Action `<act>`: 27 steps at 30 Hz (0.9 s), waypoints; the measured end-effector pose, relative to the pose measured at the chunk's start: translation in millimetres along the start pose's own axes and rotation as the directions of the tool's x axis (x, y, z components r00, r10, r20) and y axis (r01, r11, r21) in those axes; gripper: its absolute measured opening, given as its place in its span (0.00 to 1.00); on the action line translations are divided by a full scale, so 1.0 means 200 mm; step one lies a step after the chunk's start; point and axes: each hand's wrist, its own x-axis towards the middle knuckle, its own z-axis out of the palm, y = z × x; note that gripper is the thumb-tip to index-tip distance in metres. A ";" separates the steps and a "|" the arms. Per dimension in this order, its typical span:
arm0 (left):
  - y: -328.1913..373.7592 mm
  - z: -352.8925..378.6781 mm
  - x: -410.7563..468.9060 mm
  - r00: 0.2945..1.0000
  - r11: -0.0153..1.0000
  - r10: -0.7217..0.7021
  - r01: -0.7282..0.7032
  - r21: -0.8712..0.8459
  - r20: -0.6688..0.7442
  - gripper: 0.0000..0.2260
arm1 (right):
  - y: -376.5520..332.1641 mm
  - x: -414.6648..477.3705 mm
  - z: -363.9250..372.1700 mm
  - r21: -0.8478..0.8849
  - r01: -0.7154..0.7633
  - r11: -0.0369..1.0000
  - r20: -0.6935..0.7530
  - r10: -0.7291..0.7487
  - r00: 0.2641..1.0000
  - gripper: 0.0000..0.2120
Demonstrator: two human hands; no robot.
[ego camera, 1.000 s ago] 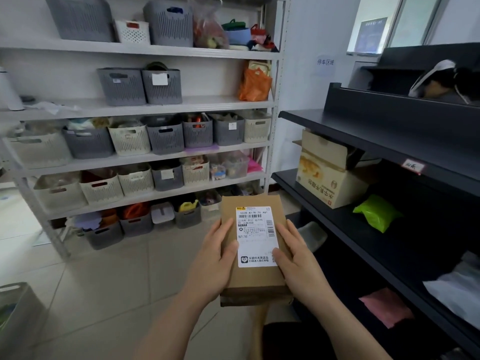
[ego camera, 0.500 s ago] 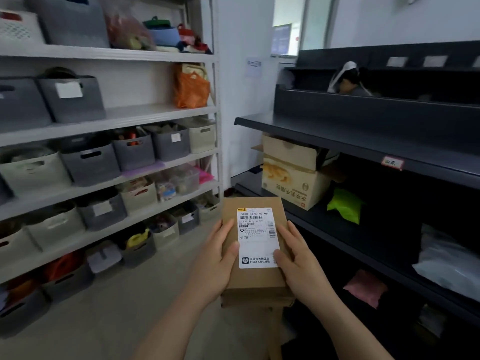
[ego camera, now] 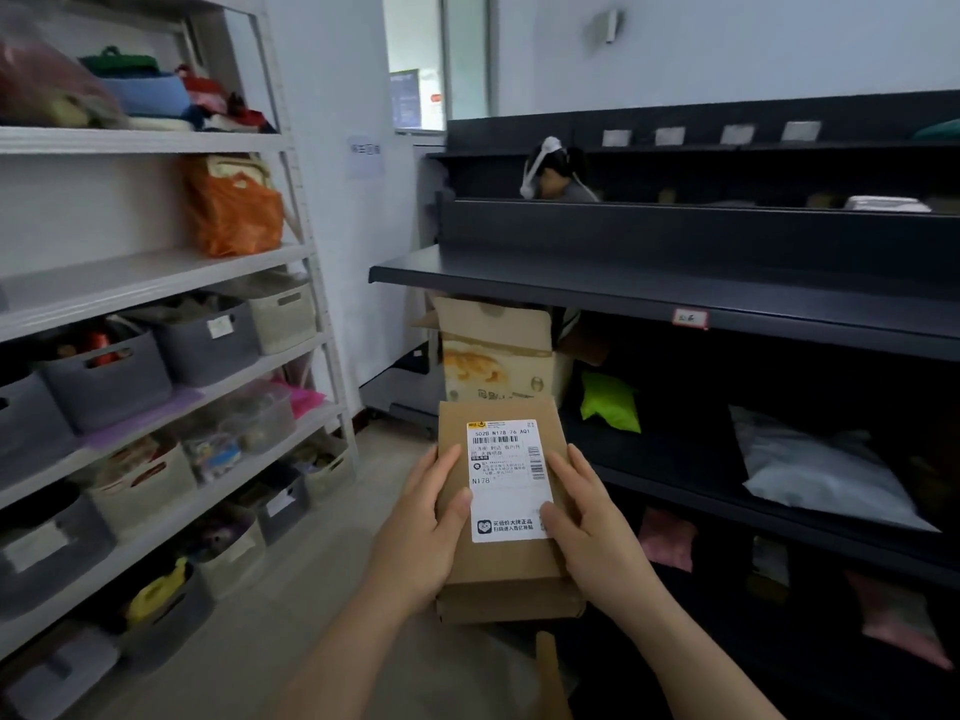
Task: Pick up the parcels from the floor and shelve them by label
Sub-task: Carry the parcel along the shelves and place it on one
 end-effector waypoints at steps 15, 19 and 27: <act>0.15 0.24 0.69 0.988 0.985 0.131 -0.120 -0.122 0.088 0.23 | 0.10 0.48 -0.30 -0.060 -0.056 0.997 -0.185 0.044 0.982 0.26; 0.22 0.32 0.89 0.981 0.980 0.163 -0.148 -0.137 0.107 0.23 | 0.12 0.63 -0.42 -0.087 -0.065 0.994 -0.229 0.044 0.972 0.27; 0.40 0.42 1.25 0.958 0.957 0.252 -0.226 -0.183 0.139 0.23 | 0.10 0.89 -0.63 -0.137 -0.068 0.988 -0.338 0.018 0.941 0.26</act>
